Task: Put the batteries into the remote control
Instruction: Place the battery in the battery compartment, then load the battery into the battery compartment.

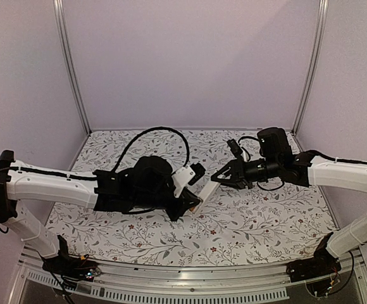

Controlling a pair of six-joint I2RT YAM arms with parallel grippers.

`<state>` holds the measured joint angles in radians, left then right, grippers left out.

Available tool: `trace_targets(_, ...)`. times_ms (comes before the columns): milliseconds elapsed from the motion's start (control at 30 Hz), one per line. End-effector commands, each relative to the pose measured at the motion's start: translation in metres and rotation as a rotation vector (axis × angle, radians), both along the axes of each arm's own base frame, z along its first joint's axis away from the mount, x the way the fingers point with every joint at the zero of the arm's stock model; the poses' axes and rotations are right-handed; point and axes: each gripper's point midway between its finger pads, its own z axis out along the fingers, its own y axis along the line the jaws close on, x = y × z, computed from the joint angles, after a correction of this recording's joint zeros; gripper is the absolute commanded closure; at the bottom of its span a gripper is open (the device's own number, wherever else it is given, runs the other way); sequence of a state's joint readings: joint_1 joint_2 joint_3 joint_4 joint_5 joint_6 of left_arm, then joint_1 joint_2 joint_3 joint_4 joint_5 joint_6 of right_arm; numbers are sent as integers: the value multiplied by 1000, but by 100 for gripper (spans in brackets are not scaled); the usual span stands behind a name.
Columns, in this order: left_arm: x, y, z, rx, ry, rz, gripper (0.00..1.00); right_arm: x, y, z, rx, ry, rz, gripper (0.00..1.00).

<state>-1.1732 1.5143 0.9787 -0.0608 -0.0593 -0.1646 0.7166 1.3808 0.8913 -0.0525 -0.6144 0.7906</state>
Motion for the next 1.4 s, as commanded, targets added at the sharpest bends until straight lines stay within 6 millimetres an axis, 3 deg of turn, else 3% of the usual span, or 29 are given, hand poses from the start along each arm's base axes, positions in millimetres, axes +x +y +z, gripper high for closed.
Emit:
trace_targets(0, -2, 4, -18, 73, -3, 6, 86, 0, 3, 30, 76, -44, 17, 100)
trace_targets(333, -3, 4, -17, 80, -8, 5, 78, 0, 3, 28, 73, -37, 18, 100)
trace_targets(433, -3, 4, -15, 78, -5, 2, 71, 0, 3, 26, 69, -36, 16, 100)
trace_targets(700, -3, 9, 21, -14, -9, 39, 38, 8, -6, 19, 49, -52, -15, 100)
trace_targets(867, 5, 24, 49, -91, -37, 129, 2, 16, -10, 25, 63, -98, -33, 100)
trace_targets(1100, 25, 57, 56, -222, 65, 382, 0, 25, -13, 39, 101, -141, -63, 100)
trace_targets(1367, 23, 77, 65, -637, 263, 497, 0, 33, -12, 54, 144, -175, -98, 100)
